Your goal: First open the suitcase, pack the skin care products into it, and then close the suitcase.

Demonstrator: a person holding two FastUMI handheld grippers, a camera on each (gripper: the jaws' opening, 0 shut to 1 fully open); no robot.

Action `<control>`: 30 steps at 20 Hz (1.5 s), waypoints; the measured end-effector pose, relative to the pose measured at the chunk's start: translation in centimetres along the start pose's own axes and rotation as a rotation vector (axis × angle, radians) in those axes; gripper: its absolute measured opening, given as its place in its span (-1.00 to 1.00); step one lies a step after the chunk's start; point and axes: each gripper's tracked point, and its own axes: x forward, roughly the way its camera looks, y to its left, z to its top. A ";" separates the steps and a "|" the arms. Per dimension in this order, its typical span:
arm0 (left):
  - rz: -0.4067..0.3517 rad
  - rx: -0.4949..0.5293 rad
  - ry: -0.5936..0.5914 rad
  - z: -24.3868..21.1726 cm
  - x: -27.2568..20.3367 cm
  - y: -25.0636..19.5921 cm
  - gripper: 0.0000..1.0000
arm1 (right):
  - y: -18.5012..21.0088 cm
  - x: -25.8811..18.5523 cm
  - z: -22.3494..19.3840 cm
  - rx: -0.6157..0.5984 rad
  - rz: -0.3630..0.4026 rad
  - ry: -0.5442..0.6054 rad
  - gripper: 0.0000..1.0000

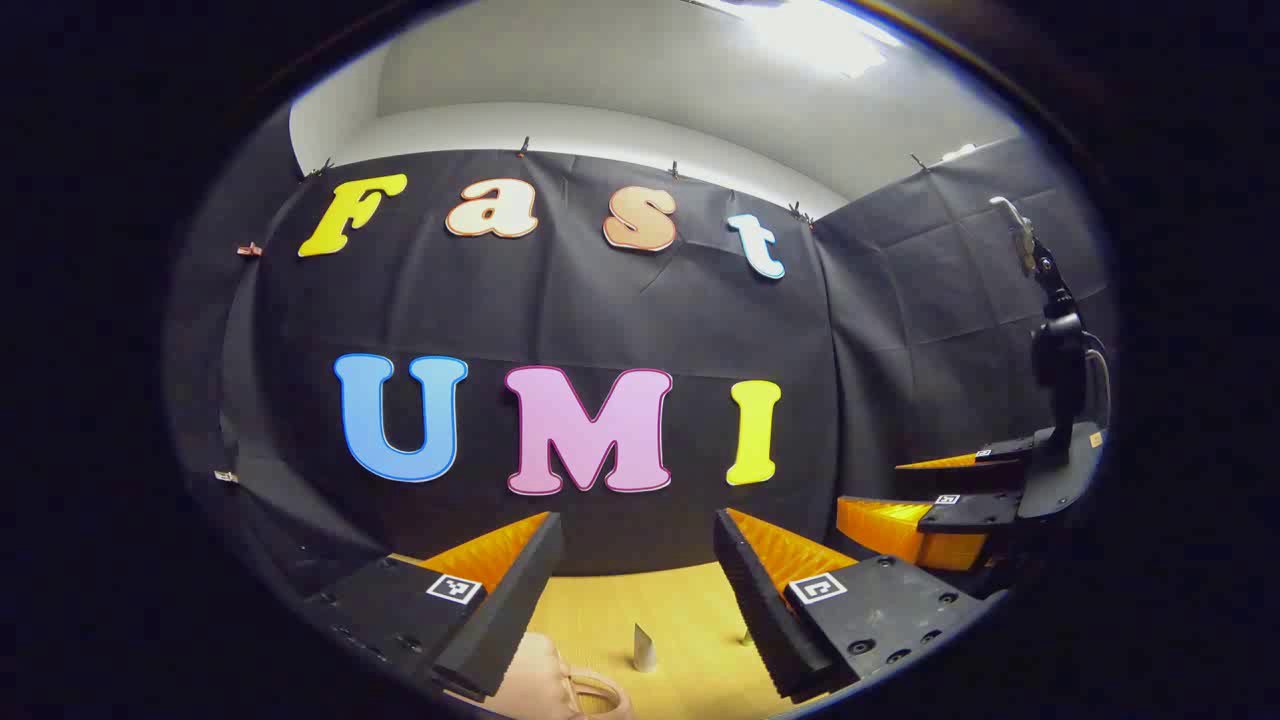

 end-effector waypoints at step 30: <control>0.228 -0.003 0.243 -5.7 -1.1 -1.2 0.92 | -5.9 0.9 -0.2 -0.006 0.071 -0.059 0.92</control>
